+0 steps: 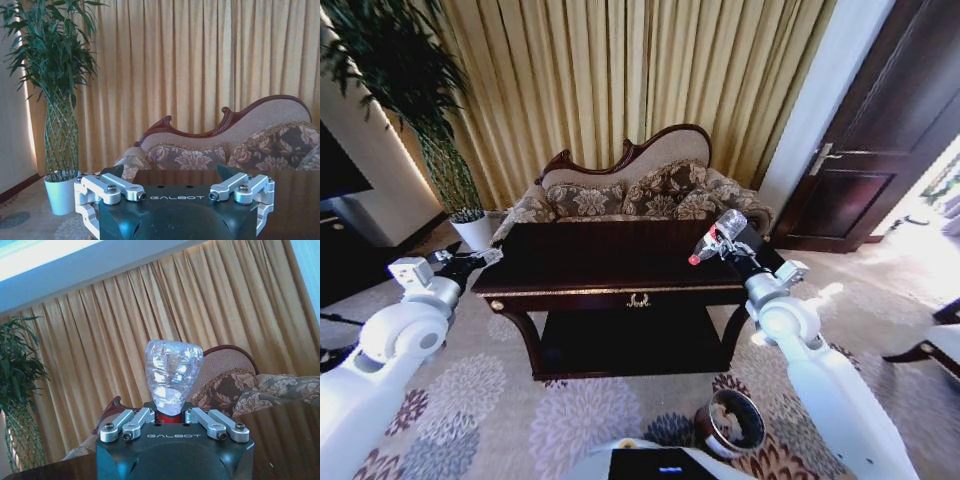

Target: Move to the front of the table and place the trash on the table into the trash bin.

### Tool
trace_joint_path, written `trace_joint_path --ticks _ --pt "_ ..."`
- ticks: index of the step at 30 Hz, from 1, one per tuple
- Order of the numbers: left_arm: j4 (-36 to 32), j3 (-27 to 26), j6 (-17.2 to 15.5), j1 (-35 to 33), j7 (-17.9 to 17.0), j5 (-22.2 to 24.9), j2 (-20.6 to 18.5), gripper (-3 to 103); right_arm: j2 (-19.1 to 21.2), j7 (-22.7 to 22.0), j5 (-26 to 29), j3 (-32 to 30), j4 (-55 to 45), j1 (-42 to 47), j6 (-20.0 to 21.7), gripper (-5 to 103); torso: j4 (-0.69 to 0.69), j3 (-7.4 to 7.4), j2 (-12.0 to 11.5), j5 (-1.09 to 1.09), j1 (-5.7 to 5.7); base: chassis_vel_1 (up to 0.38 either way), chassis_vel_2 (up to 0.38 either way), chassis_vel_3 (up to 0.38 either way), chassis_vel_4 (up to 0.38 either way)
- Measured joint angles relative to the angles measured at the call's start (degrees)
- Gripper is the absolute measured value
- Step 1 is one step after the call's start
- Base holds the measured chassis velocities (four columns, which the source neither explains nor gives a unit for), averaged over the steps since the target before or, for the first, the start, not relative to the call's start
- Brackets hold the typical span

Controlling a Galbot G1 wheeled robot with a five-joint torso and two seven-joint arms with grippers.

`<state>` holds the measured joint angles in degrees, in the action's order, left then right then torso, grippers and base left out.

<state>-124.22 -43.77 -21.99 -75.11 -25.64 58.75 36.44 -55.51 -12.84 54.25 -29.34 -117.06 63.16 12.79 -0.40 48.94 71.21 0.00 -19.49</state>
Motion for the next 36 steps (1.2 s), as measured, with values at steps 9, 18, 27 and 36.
trace_joint_path --ticks 9,18,27,36 --pt "-0.33 -0.11 0.29 -0.37 0.06 -0.06 0.04 100 -1.04 -0.14 -1.44 0.56 -0.36 0.7 -0.2 21 0.02 -0.01 0.02 -0.01 0.01 0.227 -0.222 -0.229 0.2" --pt "-0.54 -3.44 1.02 -3.39 1.65 -0.85 1.19 100 -3.84 1.8 -8.55 -0.2 7.56 4.49 -0.1 21 0.01 0.03 -0.04 0.02 -0.06 0.028 -0.033 -0.024 0.033" --pt "-0.42 -4.8 1.78 -4.02 2.64 -1.4 1.93 100 -5.91 4.99 -18.42 -1.32 19.26 7.45 0.0 21 -0.01 0.0 0.0 0.01 0.0 -0.008 0.008 0.013 -0.019" --pt "0.63 -5.87 2.78 -4.86 4.19 -1.89 3.11 100 -9.37 5.02 -28.46 -2.18 31.6 7.88 0.3 21 0.0 0.01 -0.01 0.01 -0.02 0.0 0.0 0.0 0.0"
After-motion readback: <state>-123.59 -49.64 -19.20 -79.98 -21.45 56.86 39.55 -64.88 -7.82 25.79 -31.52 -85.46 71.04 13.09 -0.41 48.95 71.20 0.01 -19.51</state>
